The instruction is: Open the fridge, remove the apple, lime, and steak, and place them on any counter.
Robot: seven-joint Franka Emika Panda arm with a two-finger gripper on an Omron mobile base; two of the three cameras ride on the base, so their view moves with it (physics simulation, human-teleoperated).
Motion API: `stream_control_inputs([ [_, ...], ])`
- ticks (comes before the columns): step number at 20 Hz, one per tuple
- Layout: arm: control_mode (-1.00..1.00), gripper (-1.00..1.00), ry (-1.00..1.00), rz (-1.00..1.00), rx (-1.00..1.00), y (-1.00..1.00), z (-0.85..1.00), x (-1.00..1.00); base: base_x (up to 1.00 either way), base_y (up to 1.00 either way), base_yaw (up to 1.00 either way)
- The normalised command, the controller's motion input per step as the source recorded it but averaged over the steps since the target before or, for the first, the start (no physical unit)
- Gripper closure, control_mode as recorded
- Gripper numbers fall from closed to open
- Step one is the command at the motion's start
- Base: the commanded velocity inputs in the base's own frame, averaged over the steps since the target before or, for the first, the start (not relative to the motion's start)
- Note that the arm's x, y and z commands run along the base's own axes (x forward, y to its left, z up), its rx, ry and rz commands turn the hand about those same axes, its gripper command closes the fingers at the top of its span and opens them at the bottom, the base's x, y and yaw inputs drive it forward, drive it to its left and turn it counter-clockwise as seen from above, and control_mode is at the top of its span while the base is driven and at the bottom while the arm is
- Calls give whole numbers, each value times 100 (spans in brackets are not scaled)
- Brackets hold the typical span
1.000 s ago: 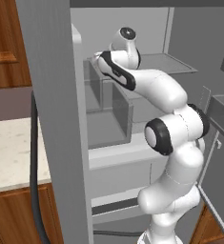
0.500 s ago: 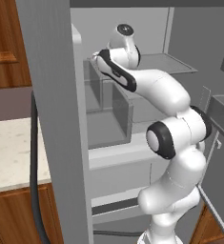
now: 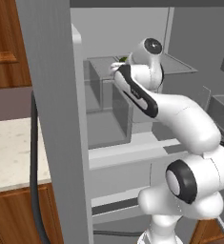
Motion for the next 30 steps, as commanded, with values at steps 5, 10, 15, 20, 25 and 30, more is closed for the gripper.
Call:
stream_control_inputs([
  [5,-100,100,-2,0,0,-25,0,-100,0,0,0],
  [10,-100,100,4,0,-4,-20,-5,-100,0,0,0],
  [15,-100,100,11,0,-10,-15,-9,-100,0,0,0],
  [20,-100,100,33,0,-18,-1,-62,-93,0,0,0],
  [25,100,100,6,0,-4,0,-14,-16,-79,-14,0],
  [30,100,100,0,0,0,0,0,0,-100,-36,9],
])
